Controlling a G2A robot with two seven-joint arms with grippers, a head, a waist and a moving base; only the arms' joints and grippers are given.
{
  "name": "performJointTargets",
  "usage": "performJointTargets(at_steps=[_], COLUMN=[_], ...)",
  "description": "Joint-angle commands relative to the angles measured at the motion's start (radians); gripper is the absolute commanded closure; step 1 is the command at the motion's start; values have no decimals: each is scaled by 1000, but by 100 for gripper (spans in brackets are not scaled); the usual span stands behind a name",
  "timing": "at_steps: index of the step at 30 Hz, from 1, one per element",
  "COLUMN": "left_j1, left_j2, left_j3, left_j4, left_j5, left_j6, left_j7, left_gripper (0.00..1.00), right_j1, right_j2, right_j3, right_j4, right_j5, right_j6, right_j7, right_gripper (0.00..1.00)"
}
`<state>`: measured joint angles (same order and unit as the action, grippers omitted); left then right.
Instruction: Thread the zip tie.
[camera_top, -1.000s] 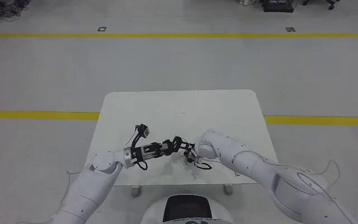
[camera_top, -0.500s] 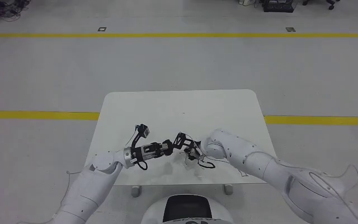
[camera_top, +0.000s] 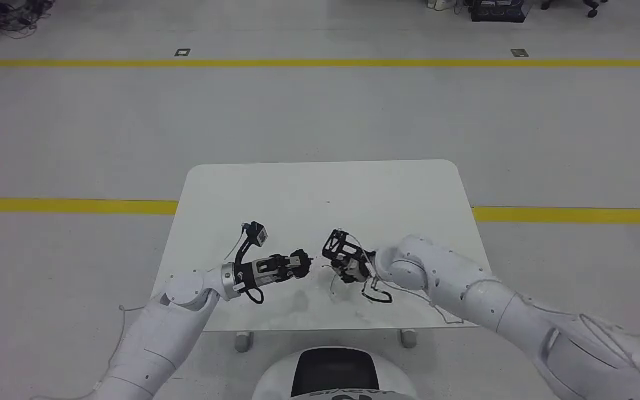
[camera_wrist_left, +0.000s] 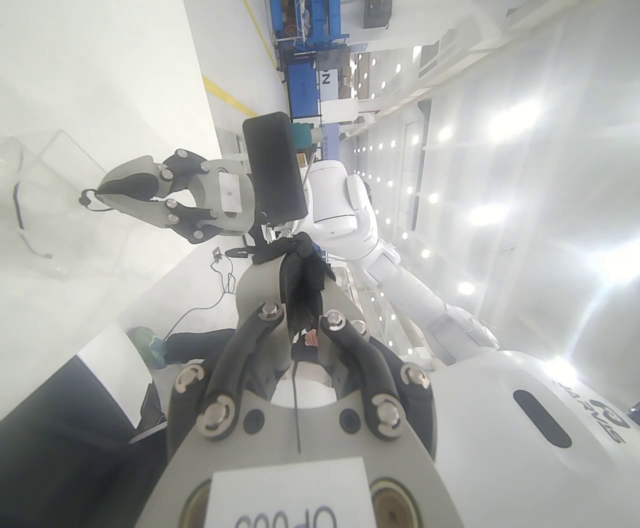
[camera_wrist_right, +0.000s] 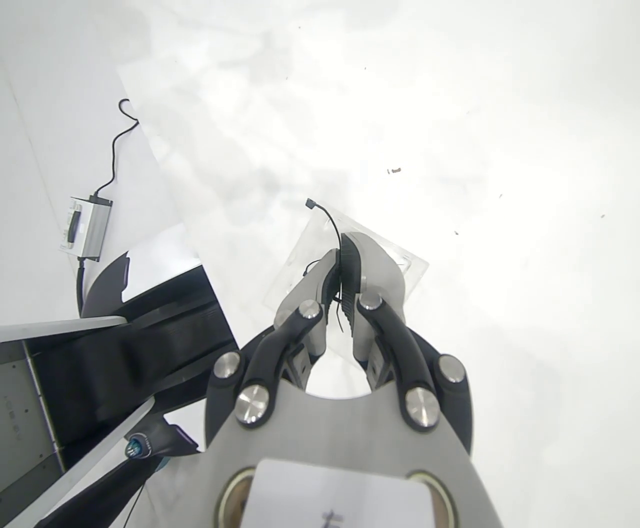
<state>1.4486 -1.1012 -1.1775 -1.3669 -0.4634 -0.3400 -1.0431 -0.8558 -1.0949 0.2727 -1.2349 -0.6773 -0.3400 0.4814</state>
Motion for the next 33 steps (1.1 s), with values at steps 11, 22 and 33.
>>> performJointTargets(at_steps=[11, 22, 33], left_j1=[0, 0, 0], left_j2=[0, 0, 0], left_j3=[0, 0, 0], left_j4=[0, 0, 0], left_j5=[0, 0, 0], left_j6=[0, 0, 0], left_j7=[0, 0, 0], left_gripper=[100, 100, 100], right_j1=[-19, -66, -98], right_j2=[0, 40, 86], right_j3=[14, 48, 61], right_j4=[-5, -46, -97], right_j5=[-8, -39, -67], right_j6=[0, 0, 0], right_j7=[-40, -189, -304], right_gripper=[100, 100, 100])
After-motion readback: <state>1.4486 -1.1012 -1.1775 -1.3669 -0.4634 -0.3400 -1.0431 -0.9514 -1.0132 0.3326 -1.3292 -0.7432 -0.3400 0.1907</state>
